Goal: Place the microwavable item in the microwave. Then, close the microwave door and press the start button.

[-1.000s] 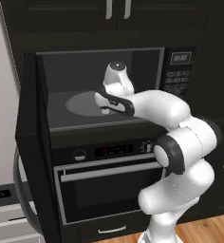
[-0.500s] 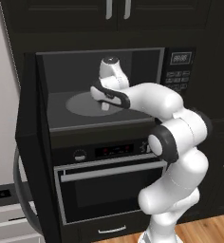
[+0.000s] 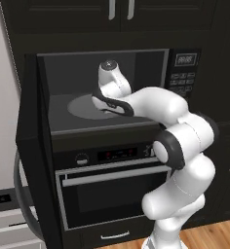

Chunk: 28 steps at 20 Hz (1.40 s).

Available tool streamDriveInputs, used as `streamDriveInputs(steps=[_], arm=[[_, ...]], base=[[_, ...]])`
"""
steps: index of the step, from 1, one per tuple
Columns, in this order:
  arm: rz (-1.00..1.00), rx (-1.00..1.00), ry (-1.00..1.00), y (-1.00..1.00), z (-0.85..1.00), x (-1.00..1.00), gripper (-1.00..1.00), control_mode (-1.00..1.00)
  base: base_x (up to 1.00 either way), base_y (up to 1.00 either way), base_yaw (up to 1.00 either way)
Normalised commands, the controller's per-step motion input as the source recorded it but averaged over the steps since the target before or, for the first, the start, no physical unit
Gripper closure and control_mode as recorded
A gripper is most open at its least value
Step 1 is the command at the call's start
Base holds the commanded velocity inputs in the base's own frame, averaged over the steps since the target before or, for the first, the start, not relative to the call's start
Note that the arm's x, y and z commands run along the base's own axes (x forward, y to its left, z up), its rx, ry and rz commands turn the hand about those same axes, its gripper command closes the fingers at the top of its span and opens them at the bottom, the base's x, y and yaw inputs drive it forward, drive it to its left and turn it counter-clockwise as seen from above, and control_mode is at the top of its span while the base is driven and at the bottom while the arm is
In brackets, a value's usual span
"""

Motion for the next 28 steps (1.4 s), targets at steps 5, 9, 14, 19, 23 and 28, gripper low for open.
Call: streamDriveInputs(steps=[5, 9, 14, 19, 23, 28], arm=[[0.05, -0.05, -0.16, 0.00, 0.00, 0.00, -1.00, -1.00], [0.05, -0.07, -0.20, 0.00, 0.02, -0.15, -1.00, -1.00], [0.02, -0.10, -0.23, 0.00, 0.02, -0.76, -1.00, -1.00], [0.01, -0.05, -0.27, 0.00, 0.45, -0.98, -1.00, -1.00], [0.00, 0.00, -0.13, 0.01, 0.49, -1.00, -1.00, -1.00], [0.00, 0.00, -0.01, 0.01, 0.51, -1.00, -1.00, -1.00]], base=[[0.00, 0.00, 0.00], [0.00, 0.00, 0.00], [0.00, 0.00, 0.00], [0.00, 0.00, 0.00], [0.00, 0.00, 0.00], [0.00, 0.00, 0.00]])
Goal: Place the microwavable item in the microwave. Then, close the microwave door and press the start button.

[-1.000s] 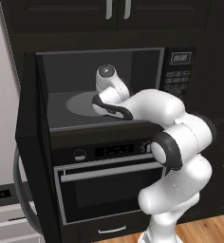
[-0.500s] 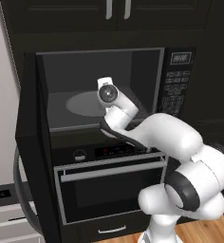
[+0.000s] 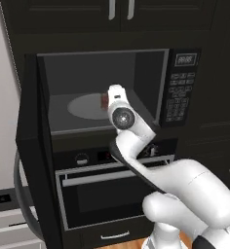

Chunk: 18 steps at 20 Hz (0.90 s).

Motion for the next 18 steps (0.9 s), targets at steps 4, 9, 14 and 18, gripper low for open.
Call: streamDriveInputs(steps=[4, 9, 14, 18], arm=[[0.02, 0.00, 0.02, 0.00, 0.55, -0.90, -1.00, -1.00], [0.02, -0.07, 0.01, 0.00, 0.21, -0.96, -1.00, -1.00], [0.01, -0.07, 0.00, 0.00, 0.03, -1.00, -1.00, -1.00], [0.04, -0.08, 0.00, 0.00, 0.16, -1.00, -1.00, -1.00]], base=[[0.00, 0.00, 0.00], [0.00, 0.00, 0.00], [0.00, 0.00, 0.00], [0.00, 0.00, 0.00]])
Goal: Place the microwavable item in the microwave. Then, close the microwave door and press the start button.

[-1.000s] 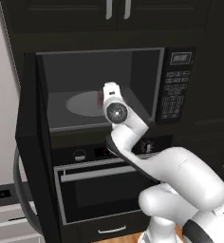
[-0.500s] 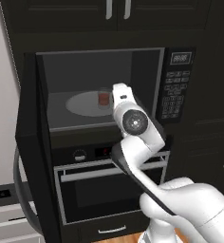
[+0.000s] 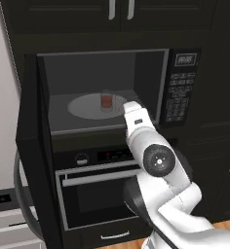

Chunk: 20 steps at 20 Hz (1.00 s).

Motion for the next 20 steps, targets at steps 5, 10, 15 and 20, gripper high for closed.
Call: streamDriveInputs(steps=[5, 10, 15, 20], arm=[[0.06, -0.12, 0.01, 0.00, 0.31, -1.00, -1.00, -1.00], [0.08, -0.14, -0.01, 0.00, 0.17, -1.00, -1.00, -1.00], [0.03, -0.09, -0.30, 0.00, -0.05, -1.00, -1.00, -1.00], [0.03, -0.10, -0.37, 0.03, 0.00, -1.00, -1.00, -1.00]], base=[[0.00, 0.00, 0.00], [0.00, 0.00, 0.00], [0.00, 0.00, 0.00], [0.00, 0.00, 0.00]])
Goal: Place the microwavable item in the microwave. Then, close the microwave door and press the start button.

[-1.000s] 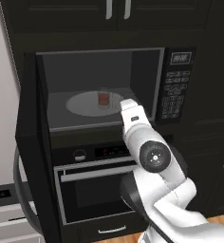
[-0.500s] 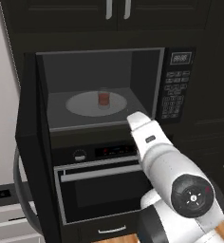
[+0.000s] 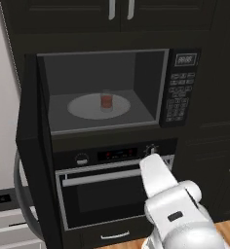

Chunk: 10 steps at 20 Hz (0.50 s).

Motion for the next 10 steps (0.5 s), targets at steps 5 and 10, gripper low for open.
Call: streamDriveInputs(steps=[5, 10], arm=[[0.00, -0.16, -0.34, 0.29, 0.00, -0.94, -1.00, -1.00], [0.00, -0.17, -0.22, 0.59, -0.12, -0.56, -1.00, -1.00]], base=[[0.00, 0.00, 0.00], [0.00, 0.00, 0.00]])
